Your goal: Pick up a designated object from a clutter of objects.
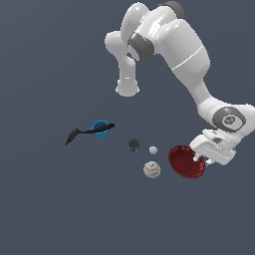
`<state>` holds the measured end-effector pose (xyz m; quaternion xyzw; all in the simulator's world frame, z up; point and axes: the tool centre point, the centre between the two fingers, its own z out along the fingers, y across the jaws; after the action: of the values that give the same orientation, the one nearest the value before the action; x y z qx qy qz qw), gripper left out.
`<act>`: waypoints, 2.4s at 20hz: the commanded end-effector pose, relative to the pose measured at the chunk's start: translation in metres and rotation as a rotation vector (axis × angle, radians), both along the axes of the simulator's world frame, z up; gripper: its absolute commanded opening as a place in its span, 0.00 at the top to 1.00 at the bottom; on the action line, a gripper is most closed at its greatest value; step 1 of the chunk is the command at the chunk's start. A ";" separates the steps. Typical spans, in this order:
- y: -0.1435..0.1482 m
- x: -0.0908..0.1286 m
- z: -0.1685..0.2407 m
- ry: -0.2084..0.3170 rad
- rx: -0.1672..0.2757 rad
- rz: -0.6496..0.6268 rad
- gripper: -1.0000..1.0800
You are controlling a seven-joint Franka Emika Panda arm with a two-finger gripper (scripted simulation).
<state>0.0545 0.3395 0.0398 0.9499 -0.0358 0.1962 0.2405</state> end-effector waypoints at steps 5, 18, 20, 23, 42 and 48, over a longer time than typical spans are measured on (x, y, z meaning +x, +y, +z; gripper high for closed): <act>-0.004 0.003 -0.007 0.000 0.000 0.000 1.00; -0.008 0.003 0.001 0.001 0.001 -0.002 1.00; -0.010 0.003 0.010 0.001 0.001 -0.002 1.00; -0.017 0.004 0.029 0.002 0.002 -0.002 1.00; -0.091 0.015 0.250 0.003 0.003 -0.006 1.00; -0.110 0.020 0.314 0.001 0.001 -0.005 1.00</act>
<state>0.0732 0.2338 0.3381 0.9502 -0.0387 0.1944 0.2405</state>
